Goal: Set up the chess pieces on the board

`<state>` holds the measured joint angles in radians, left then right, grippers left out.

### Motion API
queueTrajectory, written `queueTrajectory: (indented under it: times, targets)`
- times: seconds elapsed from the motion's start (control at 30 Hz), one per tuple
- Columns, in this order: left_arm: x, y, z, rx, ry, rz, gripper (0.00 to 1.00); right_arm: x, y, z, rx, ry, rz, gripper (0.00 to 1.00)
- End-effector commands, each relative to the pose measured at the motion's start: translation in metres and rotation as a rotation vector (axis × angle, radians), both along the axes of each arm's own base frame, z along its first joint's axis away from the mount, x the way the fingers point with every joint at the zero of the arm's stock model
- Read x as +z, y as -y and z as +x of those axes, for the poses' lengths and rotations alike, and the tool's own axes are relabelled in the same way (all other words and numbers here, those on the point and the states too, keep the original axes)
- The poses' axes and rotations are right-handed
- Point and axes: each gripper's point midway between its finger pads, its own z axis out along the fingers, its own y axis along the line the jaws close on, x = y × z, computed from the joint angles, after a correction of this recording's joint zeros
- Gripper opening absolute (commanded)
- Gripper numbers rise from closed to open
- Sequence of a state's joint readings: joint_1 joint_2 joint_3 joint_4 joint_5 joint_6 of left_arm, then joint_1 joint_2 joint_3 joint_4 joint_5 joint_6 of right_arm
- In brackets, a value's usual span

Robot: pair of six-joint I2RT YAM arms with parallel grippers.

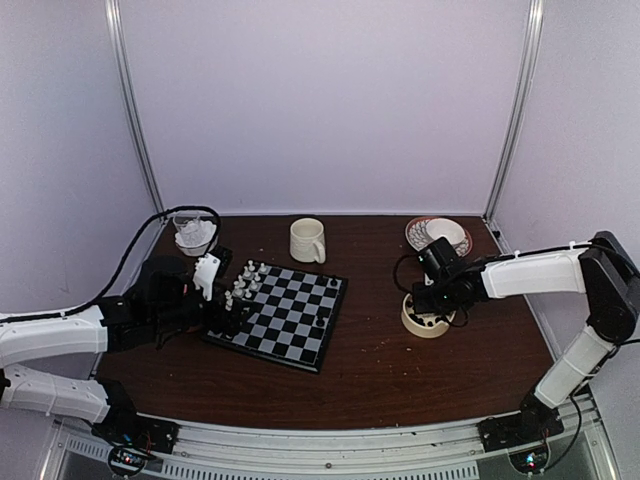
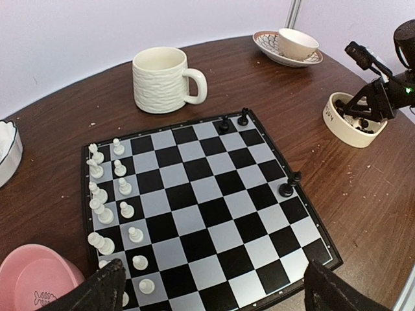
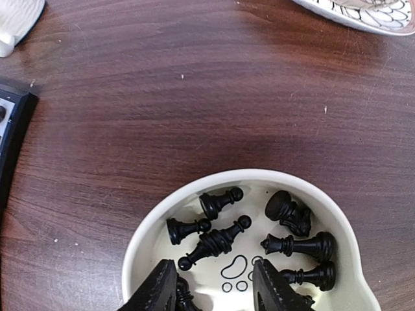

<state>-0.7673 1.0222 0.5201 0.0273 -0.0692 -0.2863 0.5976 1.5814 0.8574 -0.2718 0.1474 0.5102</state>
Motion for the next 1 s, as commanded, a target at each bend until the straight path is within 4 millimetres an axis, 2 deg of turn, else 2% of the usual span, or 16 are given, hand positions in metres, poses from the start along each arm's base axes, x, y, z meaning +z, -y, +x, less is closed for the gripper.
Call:
queueTrajectory:
  times: [0.0, 0.5, 0.6, 0.77, 0.97]
  targets:
    - [0.02, 0.009, 0.005, -0.02, 0.036, -0.043, 0.96, 0.001, 0.005, 0.009, -0.043, 0.006, 0.007, 0.43]
    - [0.014, 0.016, 0.007, -0.038, 0.011, -0.038, 0.95, -0.023, 0.004, 0.016, -0.091, -0.062, 0.104, 0.42]
    - [0.015, 0.015, 0.006, -0.037, 0.014, -0.039, 0.95, -0.025, 0.004, 0.016, -0.092, -0.072, 0.109, 0.38]
    - [0.017, 0.012, 0.005, -0.03, 0.021, -0.04, 0.96, -0.021, 0.003, 0.014, -0.086, -0.067, 0.122, 0.31]
    - [0.02, 0.01, 0.005, -0.024, 0.03, -0.041, 0.95, -0.011, -0.002, 0.012, -0.061, -0.048, 0.162, 0.27]
